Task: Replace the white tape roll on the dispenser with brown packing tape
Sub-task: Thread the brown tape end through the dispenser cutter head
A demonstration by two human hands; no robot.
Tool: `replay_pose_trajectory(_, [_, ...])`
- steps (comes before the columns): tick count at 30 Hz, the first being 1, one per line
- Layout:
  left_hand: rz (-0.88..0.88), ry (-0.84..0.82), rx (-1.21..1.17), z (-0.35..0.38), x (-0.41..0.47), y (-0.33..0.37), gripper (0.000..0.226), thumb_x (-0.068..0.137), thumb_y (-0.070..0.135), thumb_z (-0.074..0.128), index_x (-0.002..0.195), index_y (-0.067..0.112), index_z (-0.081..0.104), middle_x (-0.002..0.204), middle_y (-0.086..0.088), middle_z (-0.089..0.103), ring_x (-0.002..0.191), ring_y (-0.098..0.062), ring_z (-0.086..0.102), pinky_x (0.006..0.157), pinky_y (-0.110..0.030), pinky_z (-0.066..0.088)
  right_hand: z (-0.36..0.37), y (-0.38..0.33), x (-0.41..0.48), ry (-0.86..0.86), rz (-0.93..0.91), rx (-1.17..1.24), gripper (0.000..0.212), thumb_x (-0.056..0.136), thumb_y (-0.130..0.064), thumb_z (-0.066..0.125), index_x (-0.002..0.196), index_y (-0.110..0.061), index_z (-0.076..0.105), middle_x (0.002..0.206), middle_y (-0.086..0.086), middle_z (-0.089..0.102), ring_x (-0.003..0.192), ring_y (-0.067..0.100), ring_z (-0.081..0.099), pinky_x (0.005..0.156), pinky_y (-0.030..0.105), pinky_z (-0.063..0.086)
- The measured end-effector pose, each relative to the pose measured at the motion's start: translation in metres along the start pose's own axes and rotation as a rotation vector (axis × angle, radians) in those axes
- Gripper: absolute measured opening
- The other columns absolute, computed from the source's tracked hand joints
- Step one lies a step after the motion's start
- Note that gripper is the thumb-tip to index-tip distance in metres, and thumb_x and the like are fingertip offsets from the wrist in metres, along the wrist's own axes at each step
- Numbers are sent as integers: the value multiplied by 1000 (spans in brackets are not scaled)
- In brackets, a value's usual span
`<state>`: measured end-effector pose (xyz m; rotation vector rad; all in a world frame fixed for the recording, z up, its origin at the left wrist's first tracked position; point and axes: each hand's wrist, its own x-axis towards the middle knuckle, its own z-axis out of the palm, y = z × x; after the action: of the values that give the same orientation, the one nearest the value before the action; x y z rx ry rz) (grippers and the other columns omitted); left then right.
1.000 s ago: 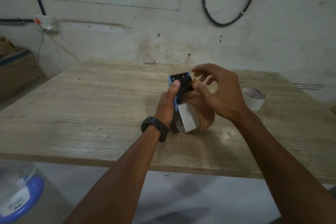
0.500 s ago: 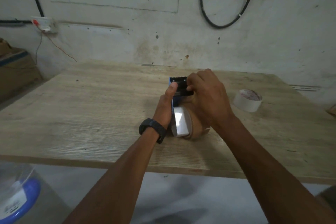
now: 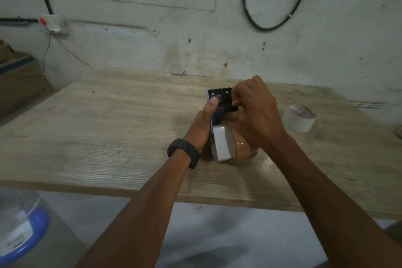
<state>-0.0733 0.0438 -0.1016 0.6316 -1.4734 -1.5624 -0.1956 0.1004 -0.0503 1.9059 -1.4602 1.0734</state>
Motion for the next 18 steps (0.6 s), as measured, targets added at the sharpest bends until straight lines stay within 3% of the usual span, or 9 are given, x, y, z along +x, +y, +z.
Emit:
replay_pose_trajectory(3, [2,-35,39,2,-1,1,63,70,75,45,111,30,65,109,-5,73,101,-26,69,99,-48,50,-3,4,-6,72,61,64,41,53,11,84,76,-8,55,77,4,56,75,14,47,63,11,37])
replay_pose_trajectory(6, [17,-39,43,2,-2,-1,57,73,72,45,109,32,66,115,-6,71,110,-30,66,106,-53,46,-6,3,-5,90,65,119,39,56,3,88,77,-5,57,76,6,58,68,22,56,54,25,47])
replay_pose_trajectory(9, [36,-12,36,0,-2,-4,46,75,71,45,97,40,72,111,-6,73,108,-33,67,105,-60,45,-5,0,-4,54,53,84,38,56,-1,88,77,-6,57,76,3,56,69,20,53,53,32,48])
replay_pose_trajectory(12, [50,-10,26,-1,-4,-3,42,73,70,46,91,45,73,101,0,73,101,-32,68,103,-62,46,-9,-7,-1,77,59,127,19,68,-13,72,77,-2,58,75,8,58,67,25,57,53,40,51])
replay_pose_trajectory(14, [56,-26,34,-1,-4,-2,45,73,70,45,95,40,72,101,-1,73,103,-38,67,102,-62,47,-13,-12,3,108,78,172,29,72,-23,48,76,3,60,74,14,60,65,32,60,53,42,52])
replay_pose_trajectory(18, [48,-50,16,-2,-2,-5,49,77,69,48,104,34,68,111,-10,73,109,-39,66,103,-58,48,-13,-11,4,72,45,148,24,69,-20,54,78,1,59,76,13,59,65,31,59,52,43,52])
